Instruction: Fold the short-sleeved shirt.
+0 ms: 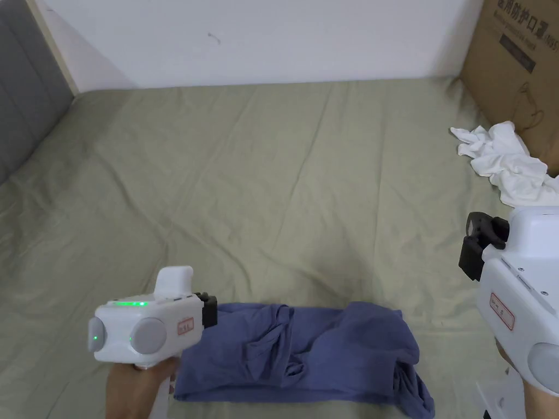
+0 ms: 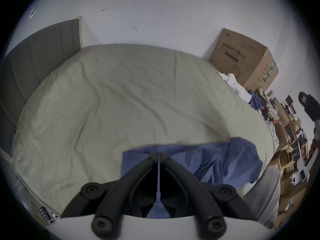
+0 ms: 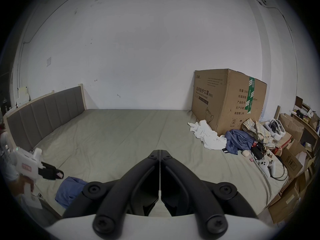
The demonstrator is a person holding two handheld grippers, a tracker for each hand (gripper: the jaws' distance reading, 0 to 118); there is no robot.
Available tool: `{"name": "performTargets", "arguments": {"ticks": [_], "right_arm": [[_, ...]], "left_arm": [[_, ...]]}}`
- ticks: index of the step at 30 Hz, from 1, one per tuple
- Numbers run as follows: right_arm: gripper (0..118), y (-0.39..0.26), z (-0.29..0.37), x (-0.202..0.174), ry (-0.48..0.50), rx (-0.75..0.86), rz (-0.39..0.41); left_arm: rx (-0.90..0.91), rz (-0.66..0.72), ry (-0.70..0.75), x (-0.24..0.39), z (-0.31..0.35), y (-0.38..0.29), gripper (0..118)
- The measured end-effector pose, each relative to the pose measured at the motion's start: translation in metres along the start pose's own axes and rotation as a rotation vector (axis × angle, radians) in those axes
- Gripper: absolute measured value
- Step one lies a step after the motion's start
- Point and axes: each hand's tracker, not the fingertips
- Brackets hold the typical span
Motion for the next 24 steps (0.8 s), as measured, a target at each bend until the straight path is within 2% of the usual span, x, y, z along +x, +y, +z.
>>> {"name": "performTargets", "arguments": {"ticks": [3,14,20,24], "right_arm": [[3,-0.001,0.001,0.001,-0.002,-0.004,-0.002],[3,-0.005,0.003,0.014,-0.032,-0.025,0.000],[3,-0.007,0.002,0.015,-0.037,-0.035,-0.006],[3,-0.005,0.003,0.013,-0.034,-0.034,0.006]], "left_arm": [[-0.037,0.016,-0.027,0.007,-0.013,-0.020,4],[-0.130,-0.097,-0.130,0.079,-0.043,-0.050,4],[-0.146,-0.137,-0.126,0.104,-0.055,-0.058,4],[-0.110,-0.057,-0.195,0.086,-0.036,-0.047,4]]}}
